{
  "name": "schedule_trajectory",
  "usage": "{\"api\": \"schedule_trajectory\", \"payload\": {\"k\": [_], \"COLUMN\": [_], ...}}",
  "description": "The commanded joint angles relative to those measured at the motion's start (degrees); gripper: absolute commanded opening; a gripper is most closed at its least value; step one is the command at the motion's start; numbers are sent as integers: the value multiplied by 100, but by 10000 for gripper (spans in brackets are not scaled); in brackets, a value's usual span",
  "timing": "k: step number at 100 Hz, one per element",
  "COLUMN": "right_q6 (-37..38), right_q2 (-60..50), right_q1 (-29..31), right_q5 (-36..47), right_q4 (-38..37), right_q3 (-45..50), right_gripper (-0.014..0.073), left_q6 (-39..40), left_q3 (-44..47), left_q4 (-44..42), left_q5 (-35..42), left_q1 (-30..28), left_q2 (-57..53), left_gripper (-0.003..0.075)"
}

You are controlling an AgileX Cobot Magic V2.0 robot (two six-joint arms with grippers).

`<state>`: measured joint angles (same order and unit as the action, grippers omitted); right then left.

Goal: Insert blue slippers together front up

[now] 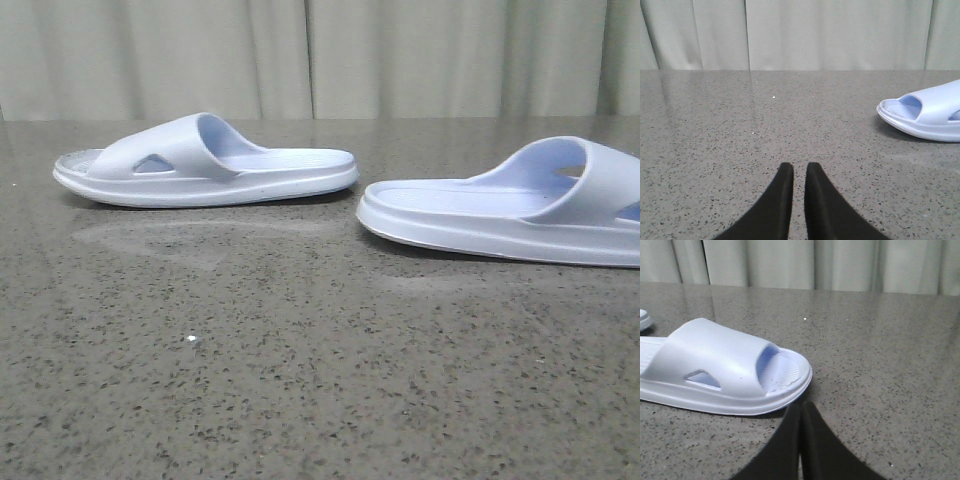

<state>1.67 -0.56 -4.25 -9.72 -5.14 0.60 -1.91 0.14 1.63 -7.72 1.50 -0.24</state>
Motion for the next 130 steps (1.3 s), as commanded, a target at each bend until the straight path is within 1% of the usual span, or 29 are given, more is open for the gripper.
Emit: {"api": "schedule_trajectory", "payload": {"k": [1, 94, 103, 130], "right_q6": [-14, -14, -14, -14], "right_q2": [-114, -114, -114, -114], "right_q1": [0, 0, 0, 0], "right_q5": [434, 448, 576, 849], "right_q4": [-25, -25, -25, 745], "right_q3": [118, 118, 118, 118], "right_gripper": [-89, -89, -89, -89], "left_q6": [17, 17, 17, 17], "left_q3": [55, 55, 55, 55], "left_q4": [57, 57, 57, 181], "left_q5": [502, 502, 526, 624], "left_q1": [35, 35, 35, 35], "left_q2": [-164, -164, -164, -164], "left_gripper": [15, 15, 15, 15]}}
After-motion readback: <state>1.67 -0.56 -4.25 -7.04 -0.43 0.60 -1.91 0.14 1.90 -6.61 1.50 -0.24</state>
